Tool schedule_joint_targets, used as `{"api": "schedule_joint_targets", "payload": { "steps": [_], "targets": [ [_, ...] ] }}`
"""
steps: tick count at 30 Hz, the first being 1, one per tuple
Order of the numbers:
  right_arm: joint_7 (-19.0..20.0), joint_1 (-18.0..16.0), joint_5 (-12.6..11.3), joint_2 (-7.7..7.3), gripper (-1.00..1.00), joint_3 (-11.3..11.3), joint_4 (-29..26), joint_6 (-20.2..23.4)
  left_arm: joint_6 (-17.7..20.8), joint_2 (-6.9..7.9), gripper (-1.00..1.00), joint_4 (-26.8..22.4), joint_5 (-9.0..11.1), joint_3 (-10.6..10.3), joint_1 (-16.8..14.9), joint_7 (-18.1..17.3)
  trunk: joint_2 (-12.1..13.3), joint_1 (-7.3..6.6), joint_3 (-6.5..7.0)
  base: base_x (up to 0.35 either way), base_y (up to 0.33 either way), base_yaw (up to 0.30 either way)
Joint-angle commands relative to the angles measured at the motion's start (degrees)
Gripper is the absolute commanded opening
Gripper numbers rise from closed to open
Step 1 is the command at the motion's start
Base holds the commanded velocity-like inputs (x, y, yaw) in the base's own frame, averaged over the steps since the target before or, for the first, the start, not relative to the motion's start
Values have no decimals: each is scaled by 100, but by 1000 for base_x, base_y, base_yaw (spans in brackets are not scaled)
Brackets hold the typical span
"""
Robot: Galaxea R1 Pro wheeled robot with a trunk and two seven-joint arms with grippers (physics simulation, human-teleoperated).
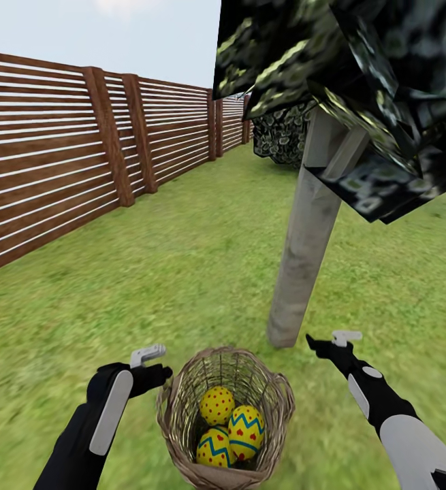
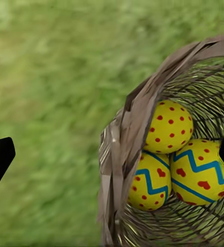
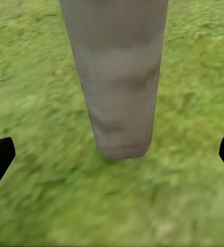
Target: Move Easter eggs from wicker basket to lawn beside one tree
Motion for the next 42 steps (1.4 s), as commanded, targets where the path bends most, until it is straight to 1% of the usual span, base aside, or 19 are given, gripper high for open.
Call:
{"api": "schedule_joint_targets", "payload": {
  "steps": [1,3,6,10,12,15,17,19,20,21,23,24,27,28,29,32,35,38,42],
  "targets": [
    [47,-5,36,4,100,-46,-14,-14,17,1,100,-31,60,-2,-3,60,40,-23,14,0,0,0],
    [46,-5,37,6,100,-43,-60,-8,25,2,100,-66,60,9,-1,61,120,-67,49,0,0,0],
    [49,-5,41,8,100,-31,-195,250,47,17,100,-106,53,248,5,68,240,-133,103,0,0,0],
    [47,-5,54,-25,100,-35,-283,1070,57,259,100,-106,63,687,6,64,401,-221,175,0,0,0],
    [46,-5,64,-69,100,-36,-365,1409,59,318,100,-110,66,854,6,63,481,-265,211,0,0,0],
    [55,-5,76,-164,100,-31,-669,2237,59,371,100,-113,68,1206,-10,60,601,-331,265,0,0,0],
    [71,-5,79,-238,100,-24,-1028,3011,60,384,100,-115,72,1389,-43,51,681,-375,301,0,0,0],
    [156,-5,53,-411,100,-15,-1400,3860,60,380,100,-126,83,1518,-82,42,681,-375,301,0,0,0],
    [382,-5,42,-578,100,-7,-1631,4367,60,366,100,-181,127,1568,-127,39,681,-375,301,0,0,0],
    [677,-5,38,-699,100,-2,-1761,4626,60,347,100,-236,188,1585,-162,37,681,-375,301,0,0,0],
    [1641,-5,37,-947,100,3,-1923,4989,58,327,100,-296,375,1603,-240,36,681,-375,301,0,0,0],
    [2458,-5,51,-1079,100,11,-1971,5138,50,343,100,-312,536,1609,-274,34,681,-375,301,0,0,0],
    [3852,6,210,-1178,100,154,-2039,5258,6,374,100,-322,895,1621,-298,28,681,-375,301,0,0,0],
    [3947,7,250,-1181,100,200,-2043,5261,-1,375,100,-319,928,1621,-299,28,681,-375,301,0,0,0],
    [4133,10,374,-1187,100,383,-2056,5260,-14,376,100,-317,998,1618,-300,23,681,-375,301,0,0,0],
    [4288,12,484,-1184,100,675,-2154,5259,-15,373,100,-305,1052,1620,-301,20,681,-375,301,0,0,0],
    [4329,32,514,-1177,100,805,-2409,5259,-7,377,100,-307,1066,1634,-302,18,681,-375,301,0,0,0],
    [4339,53,528,-1171,100,1190,-2641,5280,-3,380,100,-307,1070,1640,-302,25,681,-375,301,0,0,179],
    [4216,62,530,-1143,100,1940,-2685,5324,-2,380,100,-308,1071,1641,-302,26,681,-375,301,0,0,162]
  ]
}}
